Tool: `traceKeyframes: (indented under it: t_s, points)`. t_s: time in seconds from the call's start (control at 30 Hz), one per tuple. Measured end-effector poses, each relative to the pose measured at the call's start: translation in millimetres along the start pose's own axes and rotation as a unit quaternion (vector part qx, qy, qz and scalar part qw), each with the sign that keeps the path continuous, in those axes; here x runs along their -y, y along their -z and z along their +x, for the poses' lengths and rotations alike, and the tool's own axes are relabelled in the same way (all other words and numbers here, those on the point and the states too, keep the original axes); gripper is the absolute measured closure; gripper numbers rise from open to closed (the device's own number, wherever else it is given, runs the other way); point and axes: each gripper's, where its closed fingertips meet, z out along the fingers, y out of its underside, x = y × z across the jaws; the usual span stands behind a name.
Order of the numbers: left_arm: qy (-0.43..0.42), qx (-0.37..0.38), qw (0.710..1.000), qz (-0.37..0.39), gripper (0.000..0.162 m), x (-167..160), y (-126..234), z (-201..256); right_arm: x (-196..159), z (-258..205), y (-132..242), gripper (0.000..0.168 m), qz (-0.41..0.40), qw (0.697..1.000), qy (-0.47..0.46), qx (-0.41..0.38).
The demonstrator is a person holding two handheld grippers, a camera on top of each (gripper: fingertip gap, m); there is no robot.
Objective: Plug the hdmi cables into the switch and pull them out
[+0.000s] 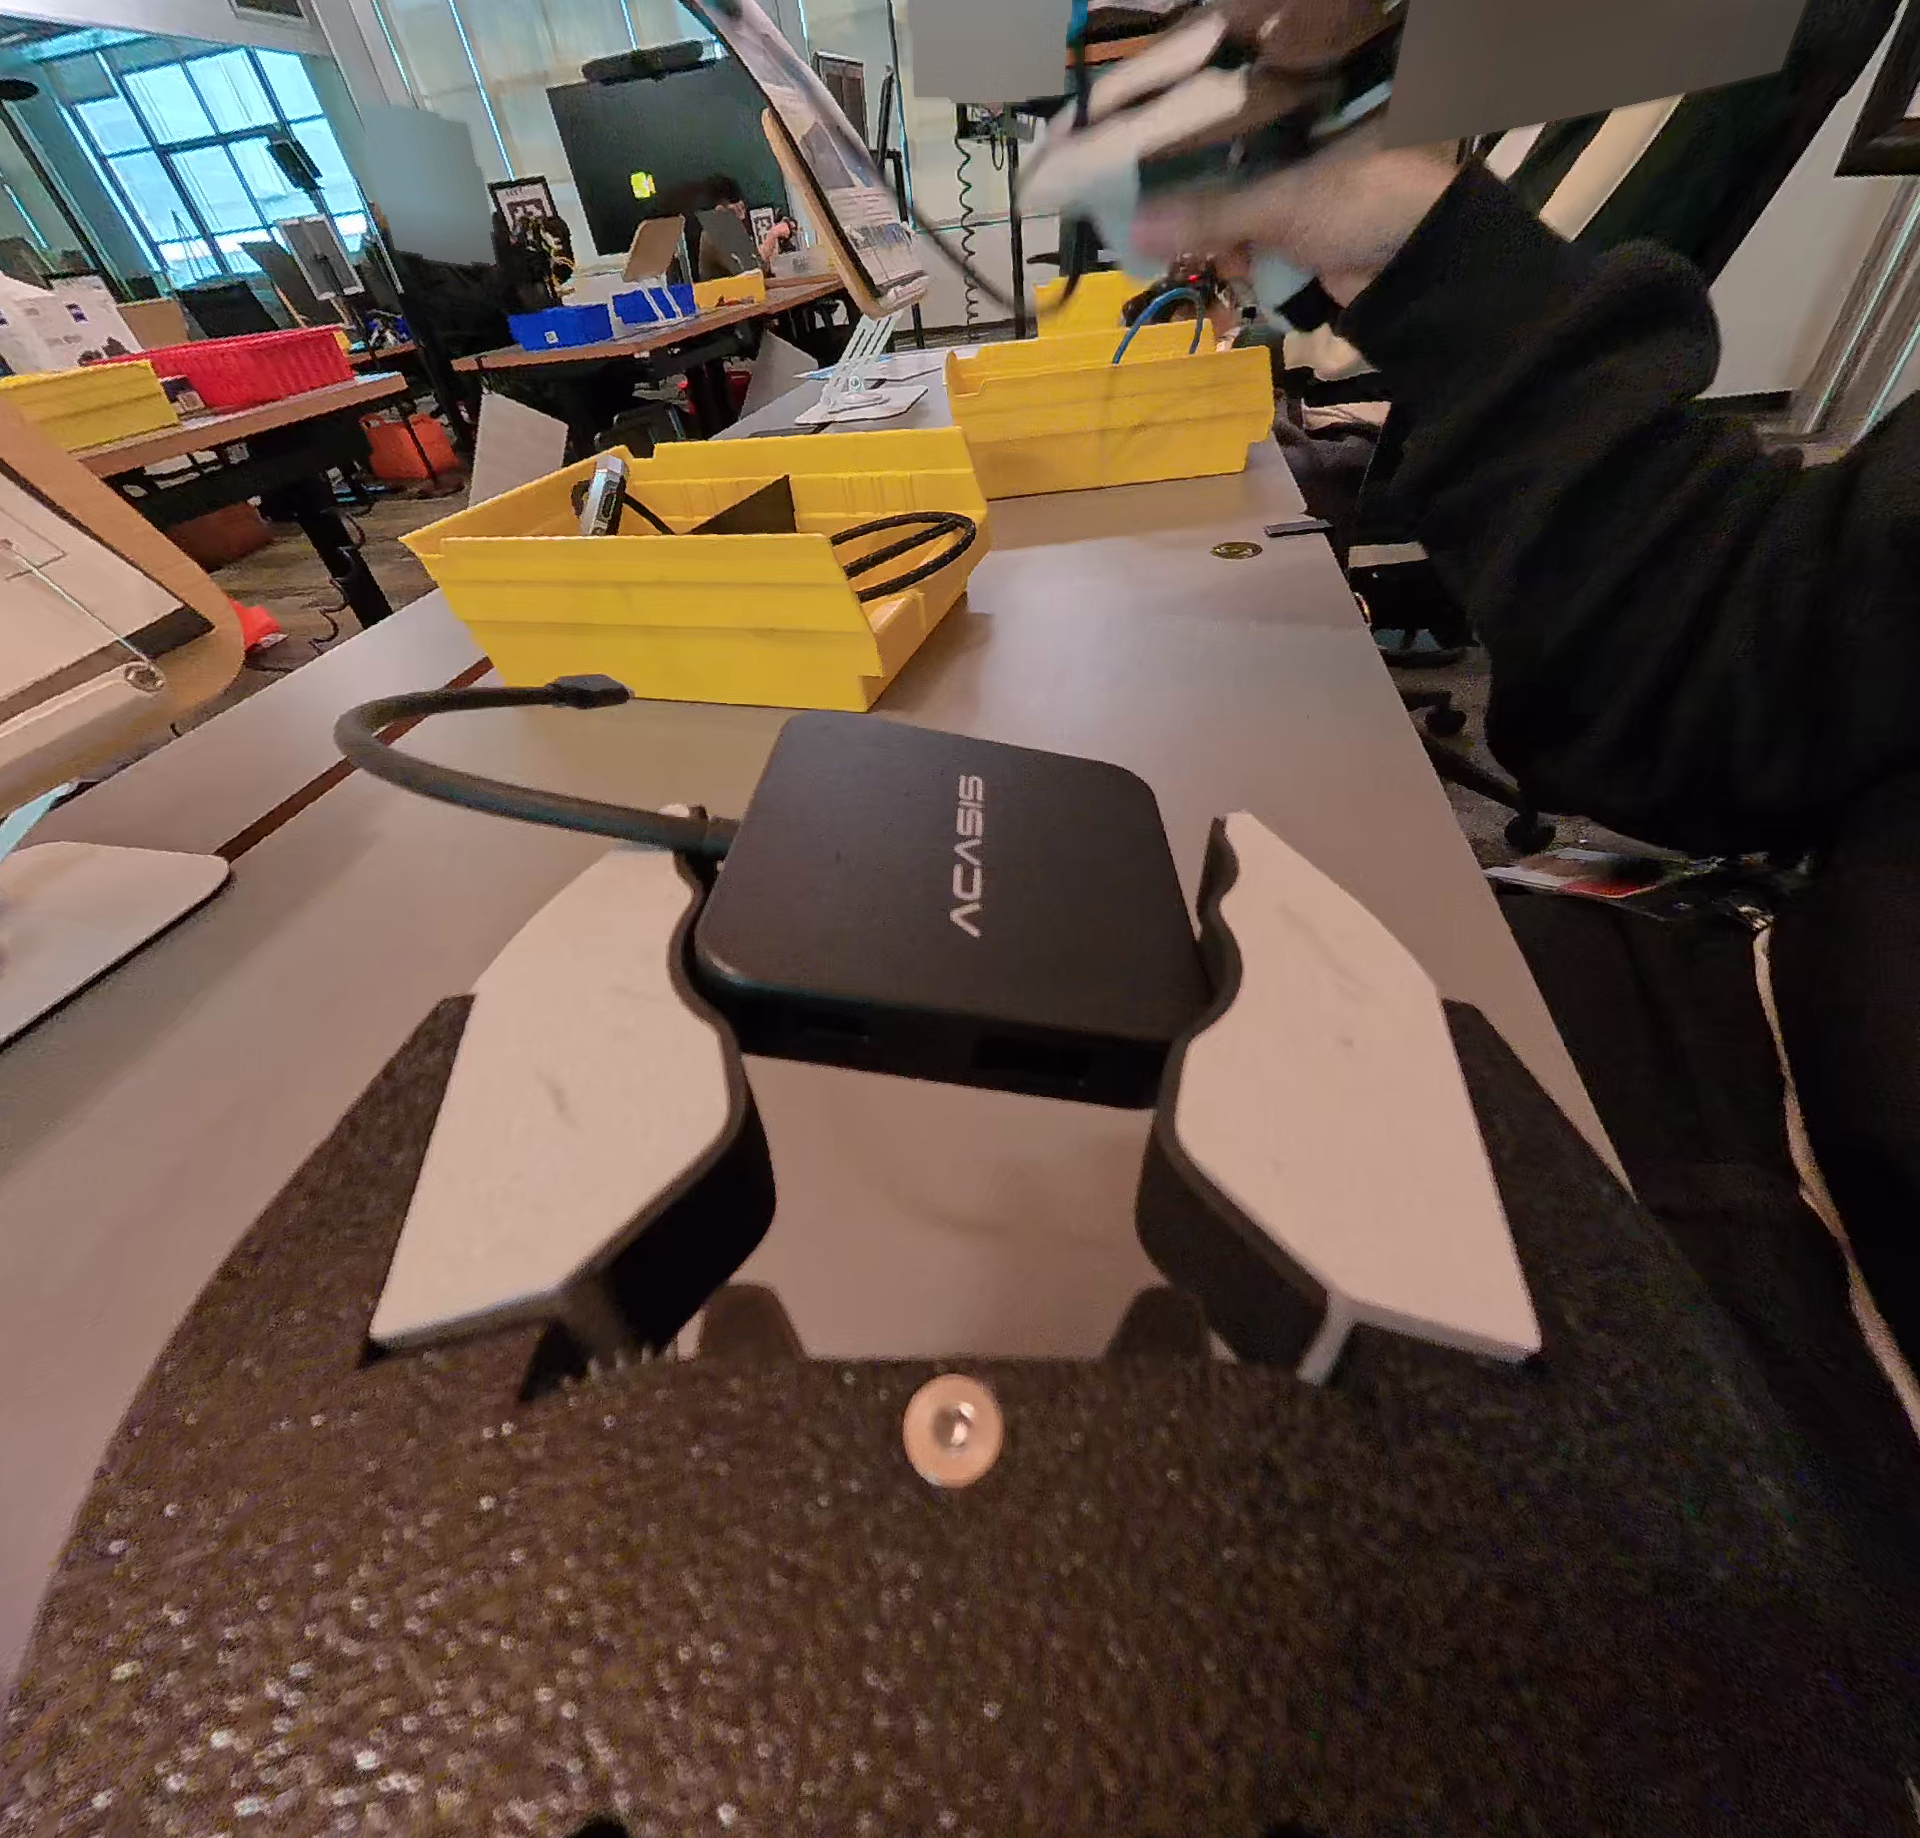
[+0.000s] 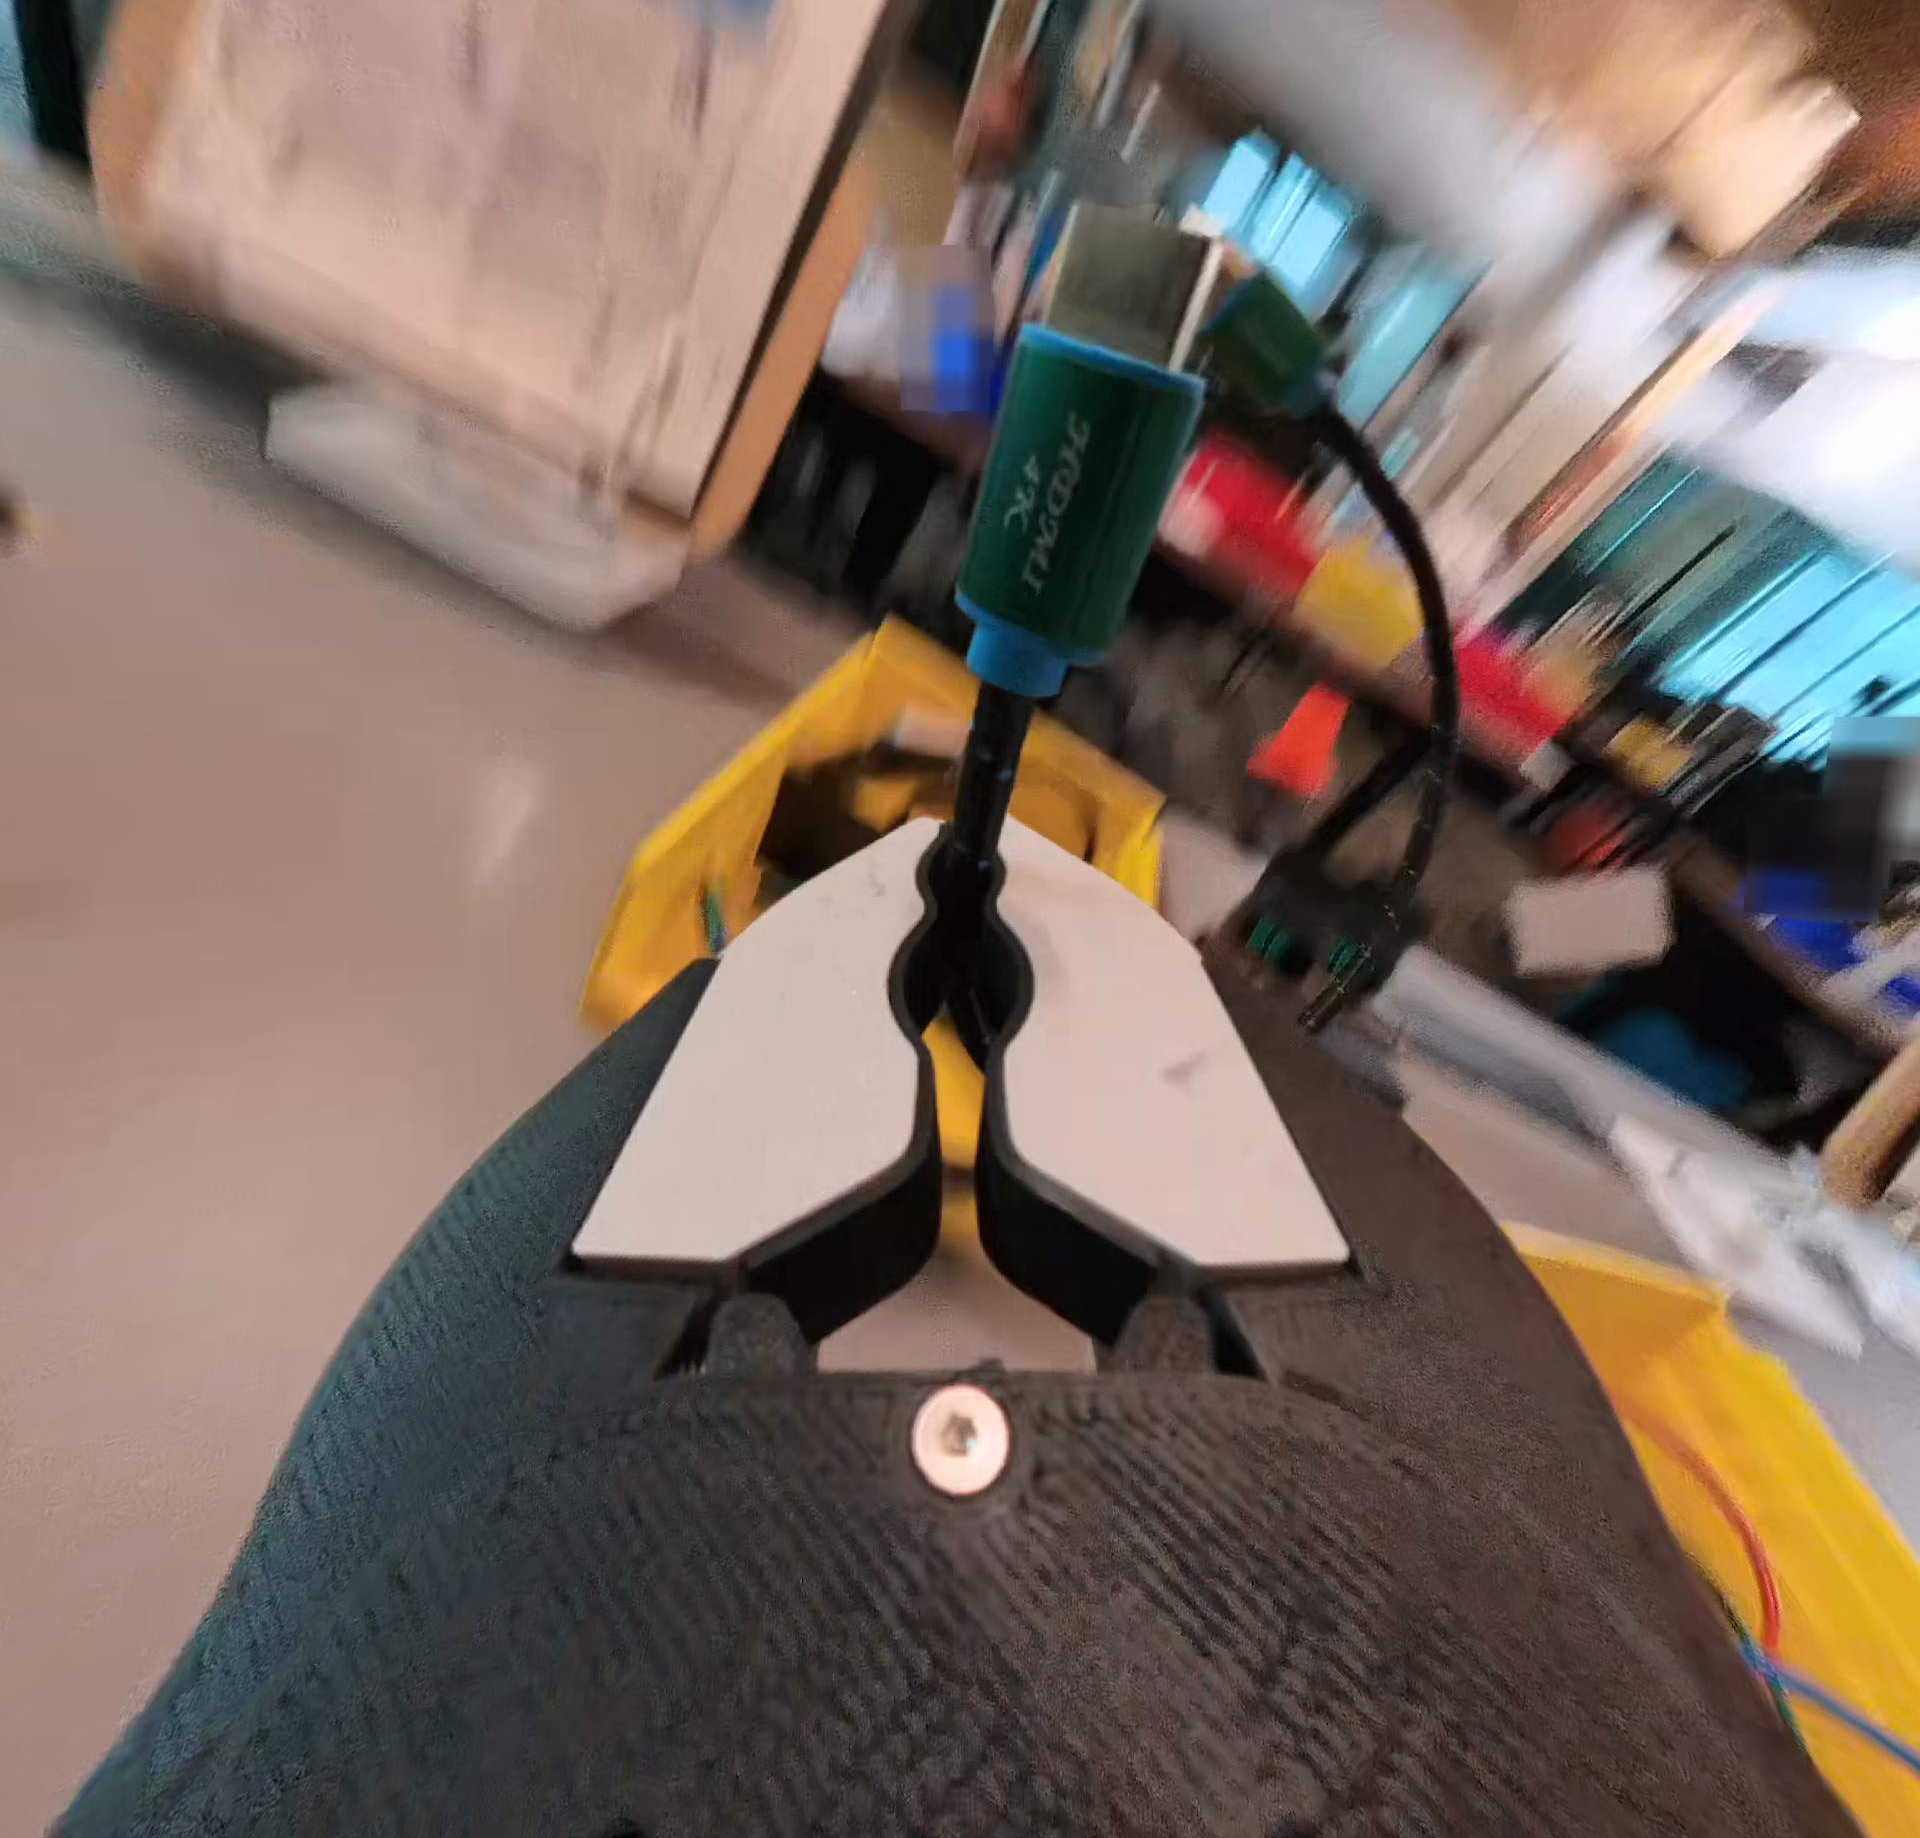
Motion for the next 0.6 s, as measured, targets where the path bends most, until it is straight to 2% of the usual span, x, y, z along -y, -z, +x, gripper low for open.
traceKeyframes:
  t_s: [0.03,0.07,0.1,0.2,0.27,0.37,0.6]
  points:
    - [0.000,0.001,1.000,0.000,0.074,0.1,0.5,-0.3,21.0,8.1,9.0,0.168,0.075,0.997,-0.012,-0.023]
    - [0.000,0.001,1.000,0.001,0.074,0.4,1.1,-0.6,29.9,12.1,13.7,0.168,0.125,0.991,-0.040,-0.026]
    - [0.000,0.001,1.000,0.002,0.074,0.8,1.7,-1.0,27.9,12.6,11.5,0.168,0.142,0.987,-0.072,-0.009]
    - [0.001,0.004,1.000,0.005,0.074,1.4,4.0,-2.9,7.3,-3.6,-9.1,0.168,0.183,0.971,-0.128,0.082]
    - [0.001,0.006,1.000,0.007,0.074,2.6,6.1,-3.8,-25.3,-11.1,-34.0,0.168,0.135,0.971,-0.166,0.104]
    - [0.002,0.008,1.000,0.014,0.074,6.1,9.4,-4.9,-49.9,-31.7,-57.8,0.168,0.108,0.973,-0.151,0.136]
    - [0.005,0.011,1.000,0.015,0.074,4.4,10.7,-7.6,-32.0,-53.4,-76.8,0.168,0.125,0.959,-0.175,0.187]
